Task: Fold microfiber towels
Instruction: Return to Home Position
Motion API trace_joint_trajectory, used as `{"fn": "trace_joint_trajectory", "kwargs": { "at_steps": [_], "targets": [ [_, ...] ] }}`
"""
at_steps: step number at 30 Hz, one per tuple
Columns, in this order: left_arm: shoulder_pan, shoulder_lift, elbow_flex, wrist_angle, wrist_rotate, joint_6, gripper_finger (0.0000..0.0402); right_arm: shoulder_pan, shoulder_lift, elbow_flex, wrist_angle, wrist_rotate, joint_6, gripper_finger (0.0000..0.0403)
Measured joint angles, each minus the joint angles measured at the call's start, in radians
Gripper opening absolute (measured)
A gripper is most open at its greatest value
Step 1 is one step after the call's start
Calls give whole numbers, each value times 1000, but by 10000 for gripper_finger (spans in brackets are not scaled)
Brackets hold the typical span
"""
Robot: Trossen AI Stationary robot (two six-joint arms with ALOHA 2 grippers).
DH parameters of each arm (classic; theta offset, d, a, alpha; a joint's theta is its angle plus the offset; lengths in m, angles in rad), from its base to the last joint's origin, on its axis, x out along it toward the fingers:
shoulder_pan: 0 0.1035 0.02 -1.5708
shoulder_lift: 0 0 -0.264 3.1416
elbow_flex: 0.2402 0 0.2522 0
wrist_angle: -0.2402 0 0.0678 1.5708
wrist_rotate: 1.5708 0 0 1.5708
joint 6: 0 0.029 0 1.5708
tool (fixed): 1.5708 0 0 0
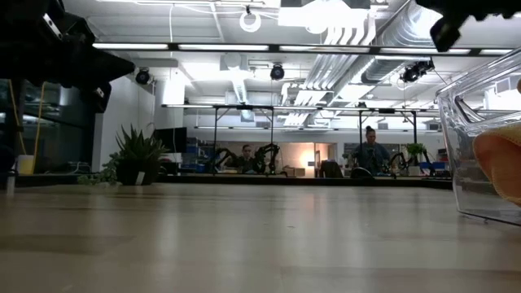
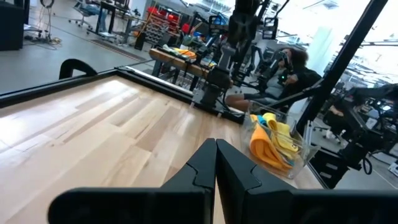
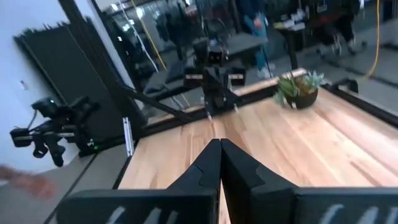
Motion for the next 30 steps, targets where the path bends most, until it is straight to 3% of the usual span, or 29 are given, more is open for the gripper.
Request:
{"fn": "trace_joint_trajectory", "kwargs": {
  "at_steps": [8, 13, 22, 25, 30],
  "targets": [
    [0, 0, 0, 0, -2, 0, 0, 0, -331, -163, 11, 19, -52, 0],
    [0, 4, 1, 4, -6, 0, 0, -1, -309, -208, 84, -8, -119, 0],
    [0, 14, 2, 7, -6, 0, 0, -1, -329, -501, 409, -45, -88, 0],
    [0, 13, 2, 9, -5, 0, 0, -5, -324, -514, 287, 34, -118, 0],
    [0, 14, 1, 6, -4, 0, 0, -15, -290, -514, 297, 136, -173, 0]
  ]
}}
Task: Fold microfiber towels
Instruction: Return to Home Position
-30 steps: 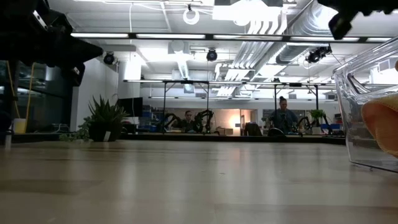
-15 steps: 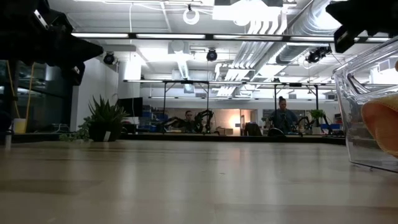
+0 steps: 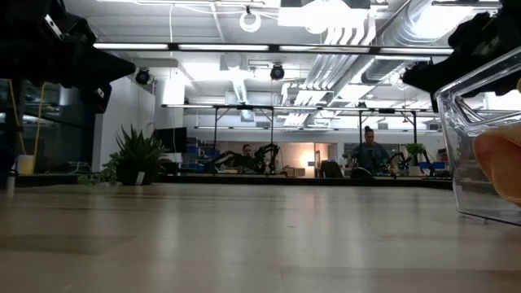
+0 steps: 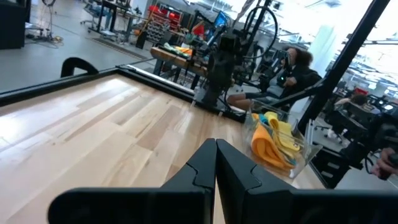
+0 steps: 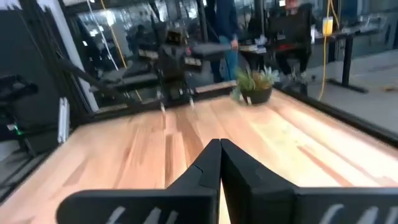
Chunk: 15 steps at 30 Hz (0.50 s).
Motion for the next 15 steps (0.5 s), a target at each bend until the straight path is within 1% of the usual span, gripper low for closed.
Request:
{"fn": "trace_joint_trajectory", "kwargs": {
  "at_steps": [4, 10, 15],
  "targets": [
    [0, 0, 0, 1, -4, 0, 0, -2, 35, 0, -5, 0, 8, 0],
    [0, 0, 0, 1, -2, 0, 0, -1, 126, 0, -6, -4, 32, 0],
    [0, 0, 0, 1, -2, 0, 0, -1, 161, 0, -6, -5, 32, 0]
  ]
}}
